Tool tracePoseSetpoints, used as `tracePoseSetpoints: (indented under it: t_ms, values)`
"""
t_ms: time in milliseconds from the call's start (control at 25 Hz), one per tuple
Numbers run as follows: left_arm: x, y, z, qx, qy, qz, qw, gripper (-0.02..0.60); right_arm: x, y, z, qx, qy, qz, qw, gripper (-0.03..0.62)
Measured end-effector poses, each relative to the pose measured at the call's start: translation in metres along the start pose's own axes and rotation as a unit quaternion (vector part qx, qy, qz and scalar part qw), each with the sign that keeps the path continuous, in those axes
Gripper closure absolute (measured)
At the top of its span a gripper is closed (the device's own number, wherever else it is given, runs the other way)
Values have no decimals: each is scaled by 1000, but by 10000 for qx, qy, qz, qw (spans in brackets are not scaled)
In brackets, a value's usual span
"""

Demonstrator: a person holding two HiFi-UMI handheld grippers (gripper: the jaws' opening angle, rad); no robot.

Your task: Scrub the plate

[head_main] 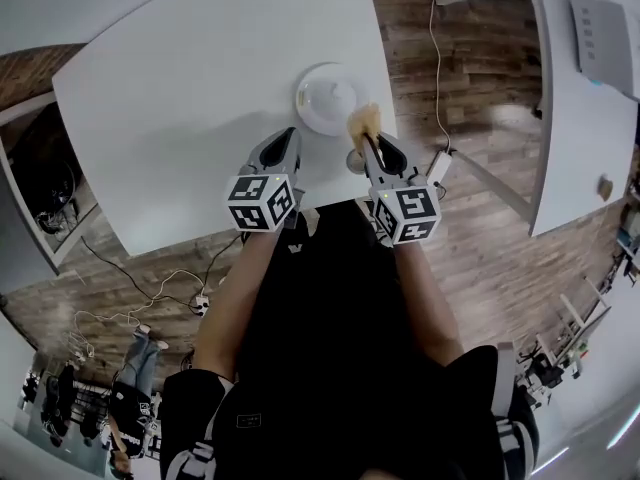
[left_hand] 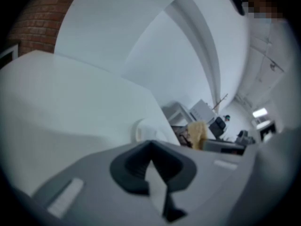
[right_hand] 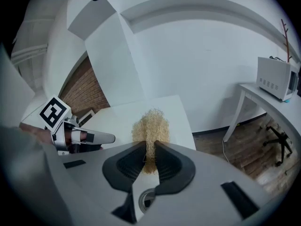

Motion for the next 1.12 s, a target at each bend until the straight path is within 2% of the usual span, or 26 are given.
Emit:
tracePoseSetpoints:
  t_ms: [80,240,760,1120]
  values:
    - [3,-11,-7,176,244,-84,9995,594,-6,-8,-7,128,-65,-83,9999,549]
    - [8,-23,-22,509,468,-155,9975,574,-16,-23,-15,320,-153,-243,9991,549]
    - [3,-43,-37,718,1262,-519,9880,532,-29,-43,-23,559,-114,-513,9970,549]
    - [1,-48,-35,710,1314,-554,9872,535,-26,-55,-28,804,-71,-497,9955,549]
Point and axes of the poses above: the fingertips, and each gripper's own axes: y backward along the fingers, x to its left, z out of its top, the point moved 2 cm from there along y, backward along the fingers, and after that the axes turned 14 degrees about -y, right-handed, at the moved point
